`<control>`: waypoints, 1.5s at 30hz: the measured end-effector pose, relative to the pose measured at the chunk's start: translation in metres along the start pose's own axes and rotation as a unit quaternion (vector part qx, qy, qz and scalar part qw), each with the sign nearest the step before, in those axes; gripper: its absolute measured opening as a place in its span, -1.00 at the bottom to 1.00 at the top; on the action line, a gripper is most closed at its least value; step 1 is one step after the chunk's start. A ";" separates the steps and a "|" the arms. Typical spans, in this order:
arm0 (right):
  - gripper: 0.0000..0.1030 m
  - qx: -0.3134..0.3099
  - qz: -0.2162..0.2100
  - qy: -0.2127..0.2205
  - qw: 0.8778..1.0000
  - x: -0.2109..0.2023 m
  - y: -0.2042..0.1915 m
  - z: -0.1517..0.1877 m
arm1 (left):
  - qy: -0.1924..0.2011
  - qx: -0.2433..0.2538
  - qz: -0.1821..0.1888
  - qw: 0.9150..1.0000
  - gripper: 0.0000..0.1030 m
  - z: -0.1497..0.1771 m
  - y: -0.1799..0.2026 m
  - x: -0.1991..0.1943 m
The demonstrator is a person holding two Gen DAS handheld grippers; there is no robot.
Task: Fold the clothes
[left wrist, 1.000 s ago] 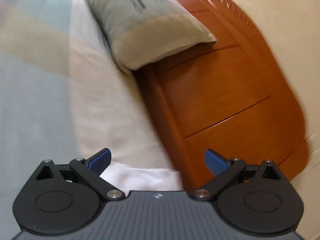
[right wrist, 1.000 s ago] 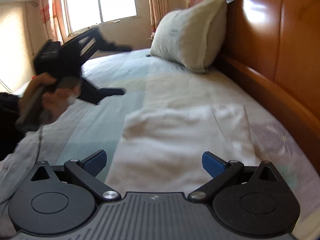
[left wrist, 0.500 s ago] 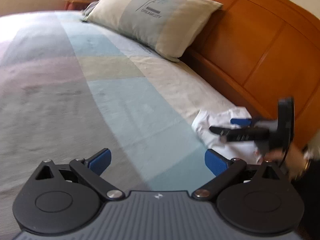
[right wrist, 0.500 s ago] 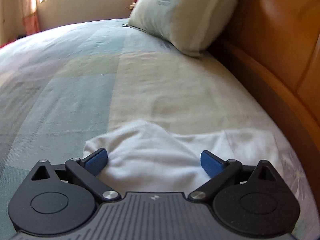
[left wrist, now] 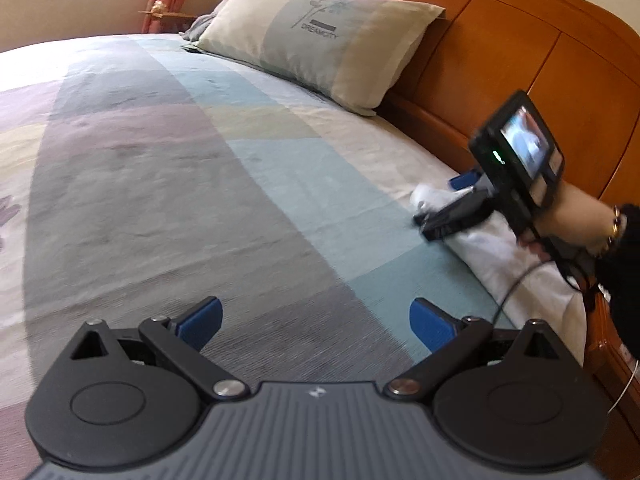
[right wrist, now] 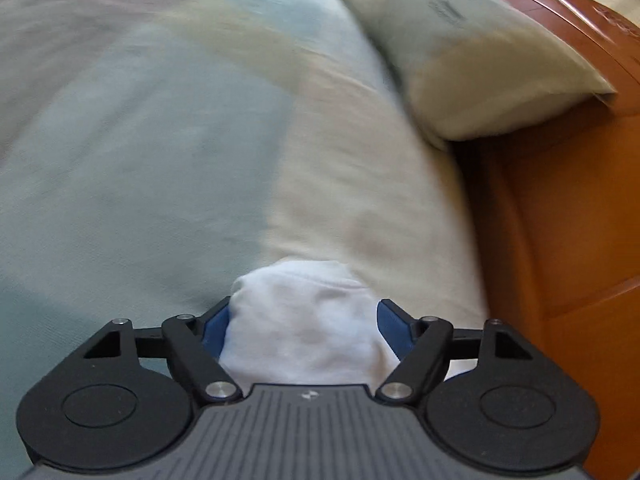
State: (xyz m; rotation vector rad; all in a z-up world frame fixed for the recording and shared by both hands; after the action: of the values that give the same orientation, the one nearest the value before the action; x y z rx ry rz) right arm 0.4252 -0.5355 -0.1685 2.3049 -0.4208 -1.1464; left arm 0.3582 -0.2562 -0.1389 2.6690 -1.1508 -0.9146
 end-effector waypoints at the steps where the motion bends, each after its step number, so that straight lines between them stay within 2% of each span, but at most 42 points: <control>1: 0.54 0.015 0.015 -0.002 1.000 0.000 0.009 -0.003 | 0.005 0.001 0.001 1.000 0.93 0.000 -0.002 -0.004; 3: 0.53 0.044 0.043 0.001 0.998 0.000 0.027 -0.008 | 0.011 -0.001 0.000 1.000 0.93 -0.001 -0.006 -0.009; 5: 0.52 0.092 0.042 0.024 0.995 -0.010 0.043 -0.011 | 0.016 -0.006 -0.001 1.000 0.93 -0.002 -0.008 -0.012; 9: 0.52 0.219 -0.005 0.068 0.973 -0.035 0.072 -0.006 | 0.020 -0.007 0.000 1.000 0.93 -0.001 -0.010 -0.016; 11: 0.52 0.274 -0.035 0.059 0.959 -0.035 0.082 0.006 | 0.021 -0.006 -0.002 1.000 0.93 0.000 -0.011 -0.017; 13: 0.52 0.312 -0.043 0.036 0.949 -0.025 0.083 0.021 | 0.019 -0.008 -0.005 1.000 0.93 0.001 -0.012 -0.019; 16: 0.58 0.321 -0.054 0.000 0.946 -0.005 0.069 0.042 | 0.011 -0.008 -0.007 1.000 0.93 0.004 -0.010 -0.021; 18: 0.64 0.318 -0.061 -0.002 0.946 -0.007 0.067 0.045 | 0.005 -0.006 -0.008 1.000 0.93 0.006 -0.007 -0.023; 23: 0.61 0.311 -0.080 -0.001 0.947 -0.013 0.063 0.051 | 0.002 0.019 -0.009 1.000 0.93 0.009 0.003 -0.033; 27: 0.58 0.256 -0.113 0.037 0.959 -0.033 0.054 0.037 | -0.004 0.037 -0.009 0.999 0.93 0.015 0.007 -0.035; 30: 0.48 0.159 -0.120 0.026 0.980 -0.033 0.029 0.013 | -0.009 0.051 -0.009 0.999 0.93 0.020 0.010 -0.036; 32: 0.22 0.082 -0.122 0.009 0.989 -0.029 0.010 -0.006 | -0.012 0.060 -0.009 0.998 0.93 0.023 0.012 -0.037; 33: -0.05 0.044 -0.127 -0.004 0.991 -0.025 -0.002 -0.015 | -0.013 0.064 -0.009 0.998 0.93 0.025 0.013 -0.038; 34: -0.23 0.006 -0.132 -0.017 0.991 -0.021 -0.014 -0.023 | -0.015 0.069 -0.009 0.997 0.93 0.026 0.015 -0.038; 35: -0.28 -0.034 -0.136 -0.032 0.990 -0.019 -0.026 -0.027 | -0.016 0.072 -0.008 0.997 0.93 0.028 0.015 -0.039; 37: -0.31 -0.108 -0.136 -0.065 0.983 -0.013 -0.045 -0.025 | -0.020 0.073 0.001 0.997 0.93 0.035 0.013 -0.042; 39: -0.31 -0.168 -0.117 -0.096 0.974 -0.003 -0.053 -0.017 | -0.025 0.073 0.009 0.997 0.93 0.041 0.009 -0.043; 42: -0.34 -0.257 -0.088 -0.141 0.952 0.012 -0.064 -0.005 | -0.031 0.067 0.007 0.997 0.93 0.047 0.002 -0.043; 43: -0.44 -0.268 -0.086 -0.148 0.948 0.014 -0.064 -0.003 | -0.031 0.064 0.008 0.997 0.93 0.049 0.000 -0.043; 45: -0.59 -0.228 -0.078 -0.142 0.960 0.015 -0.055 -0.009 | -0.030 0.057 0.013 0.998 0.93 0.050 -0.002 -0.044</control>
State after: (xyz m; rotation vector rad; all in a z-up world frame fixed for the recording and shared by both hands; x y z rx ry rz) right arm 0.4433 -0.4956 -0.2056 1.8032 -0.0607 -1.4839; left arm 0.3077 -0.2178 -0.1589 2.7250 -1.2869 -0.9595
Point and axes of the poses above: each gripper's, at about its wrist camera, not at the fingertips, and x roughly the way its jaws point, y to its right, z to its underside, the point moved 8 cm from there along x, roughly the way its jaws point, and after that the axes turned 9 degrees about y, right-handed, at the moved point
